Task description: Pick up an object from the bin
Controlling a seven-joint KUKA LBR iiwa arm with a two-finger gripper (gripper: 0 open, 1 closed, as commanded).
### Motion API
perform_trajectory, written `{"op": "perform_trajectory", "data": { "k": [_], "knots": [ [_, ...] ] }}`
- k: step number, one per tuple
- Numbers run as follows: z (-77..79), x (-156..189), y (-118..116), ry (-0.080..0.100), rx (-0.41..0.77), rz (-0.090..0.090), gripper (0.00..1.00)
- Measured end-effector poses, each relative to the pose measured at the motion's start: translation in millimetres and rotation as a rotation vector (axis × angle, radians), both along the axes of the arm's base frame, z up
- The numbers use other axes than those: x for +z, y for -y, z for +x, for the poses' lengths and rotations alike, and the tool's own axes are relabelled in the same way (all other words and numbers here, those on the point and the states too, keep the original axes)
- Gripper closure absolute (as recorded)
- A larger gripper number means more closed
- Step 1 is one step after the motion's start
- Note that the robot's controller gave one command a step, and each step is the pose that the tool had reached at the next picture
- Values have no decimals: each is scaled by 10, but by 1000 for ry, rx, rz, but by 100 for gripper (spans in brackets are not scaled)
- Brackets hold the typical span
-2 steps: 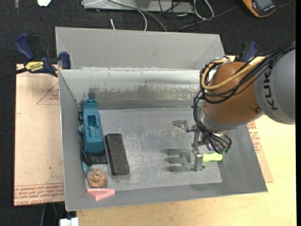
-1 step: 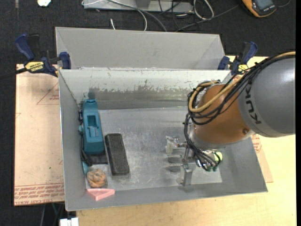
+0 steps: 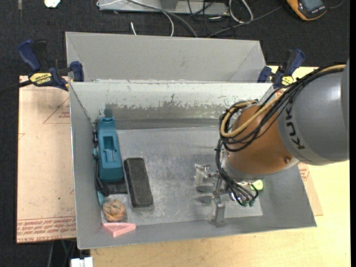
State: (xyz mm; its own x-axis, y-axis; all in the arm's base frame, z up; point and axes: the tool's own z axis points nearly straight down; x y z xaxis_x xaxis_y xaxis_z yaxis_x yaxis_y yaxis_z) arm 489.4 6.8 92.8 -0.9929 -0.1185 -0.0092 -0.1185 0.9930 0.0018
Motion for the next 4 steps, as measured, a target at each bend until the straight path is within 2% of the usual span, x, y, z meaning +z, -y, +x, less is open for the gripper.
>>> {"op": "perform_trajectory", "data": {
  "k": [1,2,4],
  "knots": [
    [171,-247,289,-2,-25,0,0],
    [361,-221,490,7,-47,3,100],
    [361,-219,491,7,-47,4,100]
  ]
}}
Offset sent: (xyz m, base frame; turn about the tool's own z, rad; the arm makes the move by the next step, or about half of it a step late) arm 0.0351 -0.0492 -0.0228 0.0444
